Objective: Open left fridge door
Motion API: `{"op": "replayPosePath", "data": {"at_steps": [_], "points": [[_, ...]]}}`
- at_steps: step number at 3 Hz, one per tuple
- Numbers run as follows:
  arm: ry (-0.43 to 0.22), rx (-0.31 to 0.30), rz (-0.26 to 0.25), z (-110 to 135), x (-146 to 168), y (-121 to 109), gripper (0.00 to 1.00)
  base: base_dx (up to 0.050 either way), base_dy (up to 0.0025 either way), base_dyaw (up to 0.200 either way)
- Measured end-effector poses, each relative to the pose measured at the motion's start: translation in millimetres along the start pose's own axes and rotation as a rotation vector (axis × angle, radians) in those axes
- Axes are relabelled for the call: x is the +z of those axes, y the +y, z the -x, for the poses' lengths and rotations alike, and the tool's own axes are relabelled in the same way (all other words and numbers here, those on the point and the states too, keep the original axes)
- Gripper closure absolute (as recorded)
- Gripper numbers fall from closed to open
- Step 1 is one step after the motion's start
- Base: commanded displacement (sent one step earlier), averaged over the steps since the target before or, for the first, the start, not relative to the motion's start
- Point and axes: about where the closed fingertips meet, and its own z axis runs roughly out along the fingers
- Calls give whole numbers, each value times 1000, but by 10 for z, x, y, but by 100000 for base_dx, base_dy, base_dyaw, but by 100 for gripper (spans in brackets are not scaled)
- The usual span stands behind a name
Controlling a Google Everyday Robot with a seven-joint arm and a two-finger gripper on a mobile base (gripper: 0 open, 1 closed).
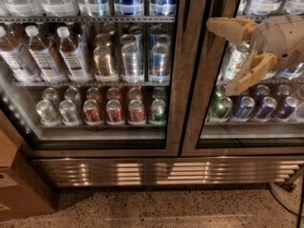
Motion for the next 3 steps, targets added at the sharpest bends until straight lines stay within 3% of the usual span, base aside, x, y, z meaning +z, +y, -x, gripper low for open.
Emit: {"op": "replayPosePath", "data": {"at_steps": [1,2,3], "points": [[-7,-16,-59,-39,6,3,0,0,0,0],[2,-11,-69,46,19,-112,0,0,0,0],[2,-11,-69,46,19,-112,0,0,0,20003]]}}
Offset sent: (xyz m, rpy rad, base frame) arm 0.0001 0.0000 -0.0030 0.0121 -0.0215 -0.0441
